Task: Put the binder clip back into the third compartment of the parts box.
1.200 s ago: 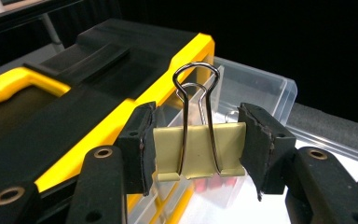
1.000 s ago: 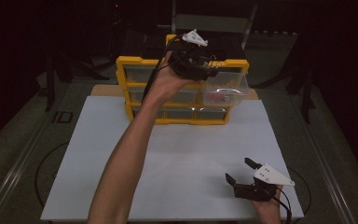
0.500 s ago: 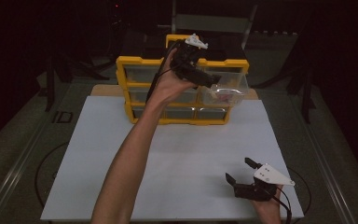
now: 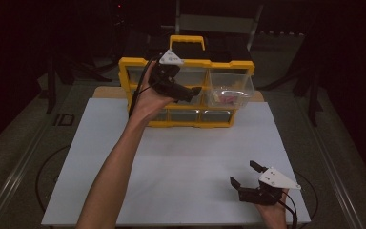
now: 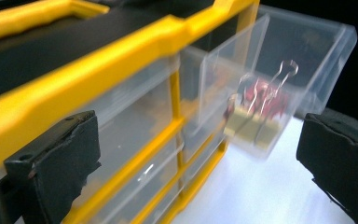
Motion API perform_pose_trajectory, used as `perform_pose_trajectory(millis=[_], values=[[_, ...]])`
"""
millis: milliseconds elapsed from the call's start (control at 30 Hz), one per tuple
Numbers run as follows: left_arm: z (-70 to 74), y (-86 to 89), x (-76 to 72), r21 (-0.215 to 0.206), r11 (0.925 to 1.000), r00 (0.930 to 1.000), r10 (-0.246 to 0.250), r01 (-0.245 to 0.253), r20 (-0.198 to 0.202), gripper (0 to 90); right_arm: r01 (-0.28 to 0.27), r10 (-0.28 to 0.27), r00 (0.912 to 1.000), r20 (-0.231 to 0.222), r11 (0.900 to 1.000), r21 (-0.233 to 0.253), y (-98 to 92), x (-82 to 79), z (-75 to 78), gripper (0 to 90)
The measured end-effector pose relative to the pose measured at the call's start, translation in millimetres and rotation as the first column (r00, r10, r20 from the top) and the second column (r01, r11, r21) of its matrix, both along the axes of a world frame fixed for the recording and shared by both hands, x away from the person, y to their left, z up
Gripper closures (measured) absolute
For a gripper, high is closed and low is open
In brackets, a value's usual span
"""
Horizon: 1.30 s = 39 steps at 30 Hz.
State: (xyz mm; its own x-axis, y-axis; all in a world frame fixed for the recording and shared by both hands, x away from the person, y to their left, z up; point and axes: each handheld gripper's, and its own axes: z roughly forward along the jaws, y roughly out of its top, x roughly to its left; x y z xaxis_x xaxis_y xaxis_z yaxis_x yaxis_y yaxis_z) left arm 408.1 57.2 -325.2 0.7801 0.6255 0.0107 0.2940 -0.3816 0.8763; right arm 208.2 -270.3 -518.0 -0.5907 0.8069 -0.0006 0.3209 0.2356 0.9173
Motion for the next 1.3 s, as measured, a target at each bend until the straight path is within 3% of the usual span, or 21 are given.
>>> perform_pose_trajectory(millis=[300,533,733,767,800,867,900,933,1100,1167,1200,1233,1300], values=[[-32.7,38.8,-30.2,0.015,0.9993,0.9985,0.033,-0.033,0.044,0.0,-0.001,0.001,1.0000,0.000,1.000,0.005,0.9,1.1,-0.1,8.5],[-70.2,79.2,-62.2,-0.030,0.9939,0.9925,0.108,-0.106,0.057,0.0,0.002,-0.002,1.0000,-0.002,1.000,0.017,-0.6,2.3,-0.1,8.5],[-108.3,112.2,-89.8,-0.044,0.9843,0.9846,0.172,-0.171,0.030,0.0,0.006,-0.006,1.0000,0.000,1.000,0.026,-1.5,2.9,-0.4,8.5],[-108.3,112.2,-89.8,-0.044,0.9843,0.9846,0.172,-0.171,0.030,0.0,0.006,-0.006,1.0000,0.000,1.000,0.026,-1.5,2.9,-0.4,8.5],[-120.6,124.6,-100.8,-0.062,0.9776,0.9785,0.204,-0.201,0.034,0.0,0.009,-0.009,0.9999,-0.005,1.000,0.030,-1.4,3.5,-1.0,8.5],[-128.3,133.9,-110.1,-0.093,0.9712,0.9740,0.224,-0.220,0.036,0.0,0.008,-0.008,1.0000,-0.006,0.999,0.031,-0.9,3.8,-1.0,8.5],[-128.3,133.9,-110.1,-0.093,0.9712,0.9740,0.224,-0.220,0.036,0.0,0.008,-0.008,0.9999,-0.007,0.999,0.032,-0.6,3.9,-0.9,8.5],[-135.9,141.5,-120.3,-0.098,0.9656,0.9678,0.247,-0.241,0.050,0.0,0.008,-0.008,1.0000,-0.003,0.999,0.033,-0.6,4.3,-0.9,8.5],[-154.2,153.3,-144.3,-0.095,0.9549,0.9562,0.287,-0.281,0.056,0.0,0.012,-0.012,0.9999,-0.005,0.999,0.046,-1.0,6.6,-1.2,8.4],[-154.2,153.3,-144.3,-0.095,0.9549,0.9562,0.287,-0.281,0.056,0.0,0.015,-0.015,0.9999,-0.004,0.999,0.048,-1.2,6.9,-1.2,8.4],[-164.9,160.5,-157.5,-0.099,0.9473,0.9483,0.312,-0.305,0.060,0.0,0.018,-0.018,0.9998,-0.001,0.998,0.054,-0.8,7.7,-1.0,8.5],[-164.9,160.5,-157.5,-0.099,0.9473,0.9483,0.312,-0.305,0.060,0.0,0.018,-0.018,0.9998,-0.001,0.998,0.054,-0.8,7.7,-1.0,8.5],[-174.0,168.4,-165.4,-0.104,0.9385,0.9398,0.336,-0.329,0.061,0.0,0.019,-0.019,0.9998,0.000,0.998,0.052,-0.3,8.4,-1.2,8.5]])
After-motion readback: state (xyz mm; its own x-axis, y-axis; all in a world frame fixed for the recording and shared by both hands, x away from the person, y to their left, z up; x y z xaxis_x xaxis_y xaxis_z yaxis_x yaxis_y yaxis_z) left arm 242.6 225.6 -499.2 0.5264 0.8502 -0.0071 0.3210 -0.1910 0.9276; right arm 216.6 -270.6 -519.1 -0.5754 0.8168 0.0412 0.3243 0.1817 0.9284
